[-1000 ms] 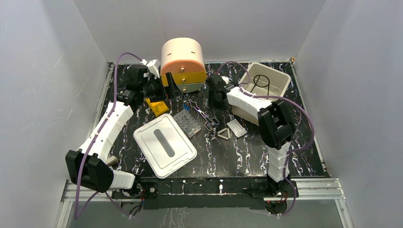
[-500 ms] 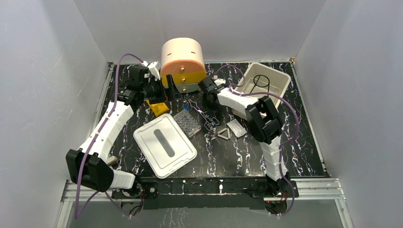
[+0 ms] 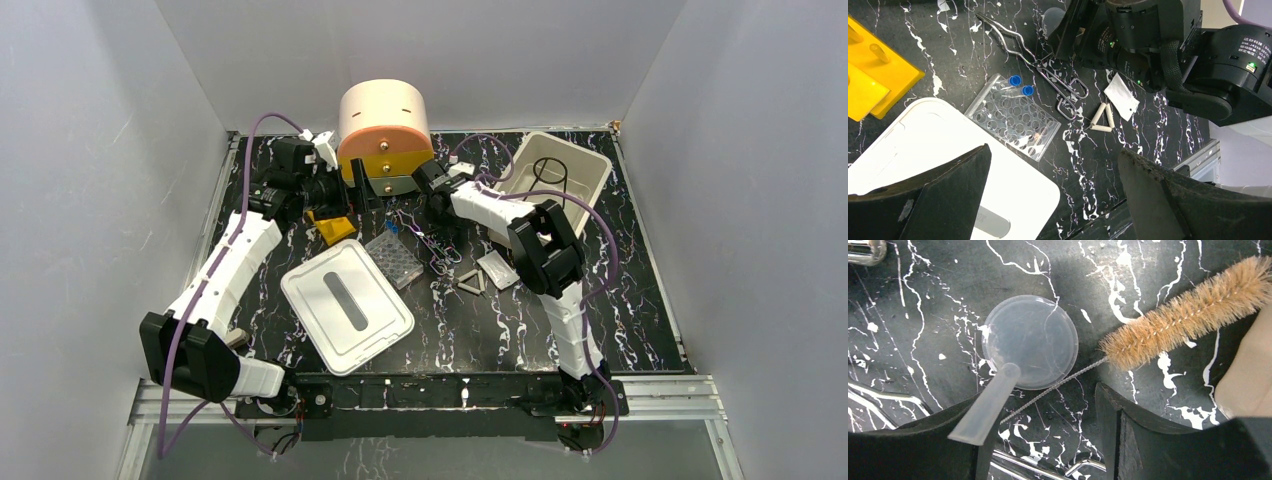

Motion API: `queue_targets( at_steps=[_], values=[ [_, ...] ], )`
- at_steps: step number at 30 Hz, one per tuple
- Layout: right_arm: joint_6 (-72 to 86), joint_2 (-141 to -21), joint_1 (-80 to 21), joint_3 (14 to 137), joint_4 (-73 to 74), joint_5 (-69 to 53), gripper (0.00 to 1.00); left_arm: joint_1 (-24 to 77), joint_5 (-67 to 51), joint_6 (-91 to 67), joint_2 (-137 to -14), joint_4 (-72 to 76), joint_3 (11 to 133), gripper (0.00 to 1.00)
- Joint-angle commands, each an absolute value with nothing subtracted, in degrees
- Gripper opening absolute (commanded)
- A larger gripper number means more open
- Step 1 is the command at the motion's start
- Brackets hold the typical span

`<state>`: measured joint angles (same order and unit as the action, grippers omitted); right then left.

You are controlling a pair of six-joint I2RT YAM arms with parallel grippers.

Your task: Organize the chemistry lab equipment

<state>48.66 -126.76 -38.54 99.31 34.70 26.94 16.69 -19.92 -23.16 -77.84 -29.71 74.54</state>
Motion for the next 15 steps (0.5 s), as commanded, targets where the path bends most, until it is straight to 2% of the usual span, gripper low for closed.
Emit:
queue_targets(
  at_steps=[1, 11, 15],
  values=[
    [51.9, -127.3, -38.7, 101.2, 38.7, 31.8, 0.72, 17.0, -20.7, -22.4, -77.9, -30.9, 76.5, 0.98],
    [53.5, -126.6, -39.0, 99.4, 39.4, 33.9, 0.43, 16.9, -21.9, -22.4, -77.2, -30.8, 75.1, 0.98],
    [53.0, -125.1, -39.3, 97.9, 38.0, 33.9, 0.36, 17.0, -22.0, -22.4, -76.8, -30.8, 74.6, 0.98]
  ],
)
